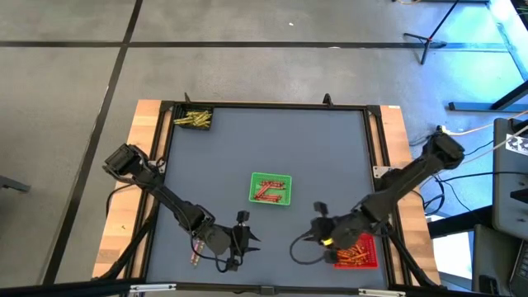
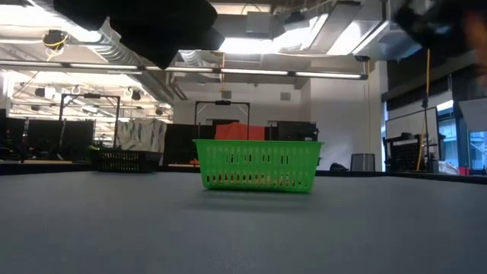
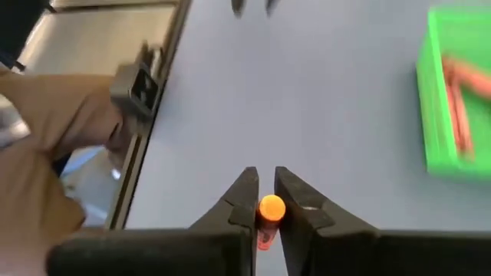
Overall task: Sort crayons
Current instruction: Put the orange crayon into the red bin
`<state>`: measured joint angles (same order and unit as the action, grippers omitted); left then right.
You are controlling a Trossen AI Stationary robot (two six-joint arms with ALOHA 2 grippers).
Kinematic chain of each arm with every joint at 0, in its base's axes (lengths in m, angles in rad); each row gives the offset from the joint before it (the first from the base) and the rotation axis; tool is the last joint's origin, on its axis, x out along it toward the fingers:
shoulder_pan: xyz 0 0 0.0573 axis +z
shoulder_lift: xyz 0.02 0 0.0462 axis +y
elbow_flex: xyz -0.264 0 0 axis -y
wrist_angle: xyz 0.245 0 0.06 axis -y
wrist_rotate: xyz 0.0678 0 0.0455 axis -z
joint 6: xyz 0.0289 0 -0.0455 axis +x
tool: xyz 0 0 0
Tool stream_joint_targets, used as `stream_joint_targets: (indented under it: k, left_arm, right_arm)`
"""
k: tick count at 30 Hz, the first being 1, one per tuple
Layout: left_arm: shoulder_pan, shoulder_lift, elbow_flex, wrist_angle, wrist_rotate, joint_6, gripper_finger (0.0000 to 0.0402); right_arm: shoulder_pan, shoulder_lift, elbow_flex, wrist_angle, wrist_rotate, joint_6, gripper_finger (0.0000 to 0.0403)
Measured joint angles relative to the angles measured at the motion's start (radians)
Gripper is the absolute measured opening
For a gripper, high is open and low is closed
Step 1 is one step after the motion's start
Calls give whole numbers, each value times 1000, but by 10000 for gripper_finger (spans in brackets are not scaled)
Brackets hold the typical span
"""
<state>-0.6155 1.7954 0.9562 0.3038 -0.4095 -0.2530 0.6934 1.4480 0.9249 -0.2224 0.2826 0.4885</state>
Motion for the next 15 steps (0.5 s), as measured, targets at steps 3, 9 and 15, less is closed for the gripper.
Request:
stream_joint_targets:
  k: [3, 9, 15]
  left_arm:
    - [0, 0, 0, 0, -18, 0, 105]
    - [0, 0, 0, 0, -45, 0, 105]
    - [0, 0, 0, 0, -53, 1, 105]
  right_arm:
    - [38, -45, 0, -132, -14, 133, 33]
    - [121, -92, 0, -281, -98, 364, 13]
    - [212, -86, 0, -444, -167, 649, 27]
